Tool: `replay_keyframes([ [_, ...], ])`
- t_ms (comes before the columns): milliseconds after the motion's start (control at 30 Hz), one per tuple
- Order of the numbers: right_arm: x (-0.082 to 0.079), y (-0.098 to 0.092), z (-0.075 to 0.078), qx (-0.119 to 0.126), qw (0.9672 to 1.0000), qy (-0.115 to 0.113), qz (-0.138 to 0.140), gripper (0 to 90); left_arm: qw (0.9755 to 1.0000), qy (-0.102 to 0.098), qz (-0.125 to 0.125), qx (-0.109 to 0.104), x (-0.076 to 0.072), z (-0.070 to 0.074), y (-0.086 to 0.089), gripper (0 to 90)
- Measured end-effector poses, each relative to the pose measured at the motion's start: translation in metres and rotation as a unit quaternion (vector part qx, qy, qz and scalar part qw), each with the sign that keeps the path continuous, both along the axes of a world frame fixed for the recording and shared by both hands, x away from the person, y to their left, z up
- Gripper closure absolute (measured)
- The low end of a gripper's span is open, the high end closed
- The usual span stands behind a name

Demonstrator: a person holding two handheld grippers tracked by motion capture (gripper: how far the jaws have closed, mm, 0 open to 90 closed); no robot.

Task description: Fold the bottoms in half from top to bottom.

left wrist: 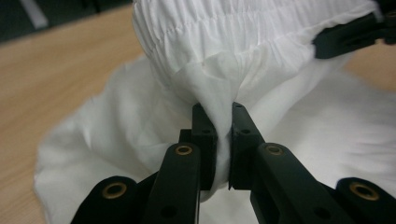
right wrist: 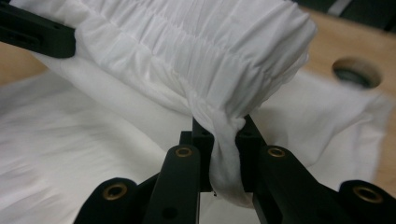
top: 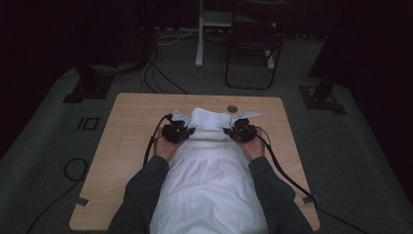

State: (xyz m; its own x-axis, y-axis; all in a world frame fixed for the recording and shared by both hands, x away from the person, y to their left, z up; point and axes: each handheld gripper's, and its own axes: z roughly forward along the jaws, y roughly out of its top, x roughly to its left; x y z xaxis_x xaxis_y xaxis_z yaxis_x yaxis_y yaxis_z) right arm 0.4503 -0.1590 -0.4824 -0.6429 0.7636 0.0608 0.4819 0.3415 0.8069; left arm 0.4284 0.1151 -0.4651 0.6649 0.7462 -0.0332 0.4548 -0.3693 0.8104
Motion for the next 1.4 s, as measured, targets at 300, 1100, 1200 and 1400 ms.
replay_keyframes([
  [300, -0.078, -0.020, 0.014, 0.025, 0.9981, -0.006, 0.056, 83.0, 0.9988, 0.006, -0.041, -0.024, -0.082, -0.002, 0.004, 84.1],
  [1100, -0.076, 0.014, -0.071, -0.015, 0.9941, 0.092, 0.055, 82.0, 0.9892, 0.072, -0.043, 0.121, -0.041, -0.073, 0.004, 82.7],
  [1200, -0.060, 0.021, -0.070, -0.022, 0.9952, 0.084, 0.045, 82.1, 0.9881, 0.068, -0.037, 0.133, -0.022, -0.071, 0.005, 82.6],
  [1400, -0.021, 0.027, -0.070, -0.022, 0.9967, 0.075, 0.021, 82.1, 0.9898, 0.056, -0.009, 0.130, 0.011, -0.071, 0.003, 82.5],
])
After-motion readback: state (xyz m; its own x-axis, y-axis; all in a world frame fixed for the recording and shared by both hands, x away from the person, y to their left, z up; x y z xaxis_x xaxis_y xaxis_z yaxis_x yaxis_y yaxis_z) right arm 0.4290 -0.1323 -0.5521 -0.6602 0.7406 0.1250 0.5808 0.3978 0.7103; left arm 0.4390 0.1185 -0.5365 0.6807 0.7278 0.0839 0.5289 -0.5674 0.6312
